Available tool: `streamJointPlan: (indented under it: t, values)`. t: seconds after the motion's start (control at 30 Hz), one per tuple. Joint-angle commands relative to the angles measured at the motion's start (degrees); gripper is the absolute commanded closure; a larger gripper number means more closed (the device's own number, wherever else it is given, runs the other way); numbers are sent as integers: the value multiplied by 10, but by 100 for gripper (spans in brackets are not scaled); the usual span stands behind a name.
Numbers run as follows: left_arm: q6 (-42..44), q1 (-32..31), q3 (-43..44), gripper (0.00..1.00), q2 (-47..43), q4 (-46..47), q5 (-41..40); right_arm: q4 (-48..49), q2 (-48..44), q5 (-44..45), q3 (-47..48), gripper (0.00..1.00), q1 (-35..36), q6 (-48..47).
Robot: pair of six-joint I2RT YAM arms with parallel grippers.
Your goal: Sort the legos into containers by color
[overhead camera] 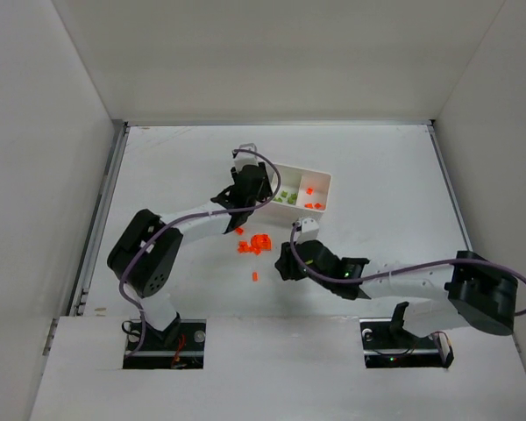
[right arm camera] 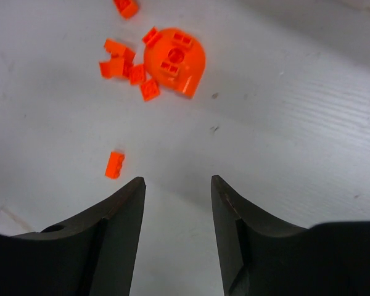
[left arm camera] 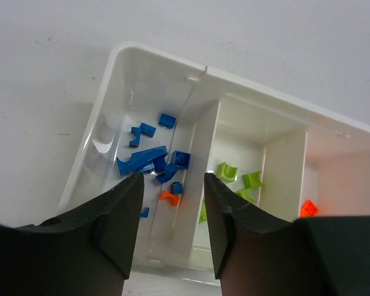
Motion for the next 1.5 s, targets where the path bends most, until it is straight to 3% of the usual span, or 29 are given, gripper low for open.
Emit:
streamJointPlan:
  t: [0.0,0.33,0.5,0.6,0.77,0.9,1.03,1.2,1.47]
  values:
    - [7,2,-7,57,-63,29,1,35,38,15,44,46,51,-16]
    - [-45,24,-205,58,-248,11,-8,23,184,34,146,48,108,-31]
    - [-71,20,-292,59,-337,-35,-28,10,236,62,175,56,106,-34]
    - [-94,16,-324,60,-366,-68,-28,-4,250,77,189,62,103,-32]
    - [-119,-12,-364,62,-396,-97,-32,-38,259,97,206,85,101,-27]
    - [-130,-57,-361,62,-398,-120,-41,-51,197,100,184,89,100,-24]
    - [-143,-100,-353,61,-374,-117,-73,-65,94,104,159,89,57,-33]
    - [-138,-129,-347,62,-328,-82,-83,-61,20,96,161,87,-51,-91]
    - [-151,-165,-341,65,-301,-63,-98,-22,81,85,210,86,-199,-136]
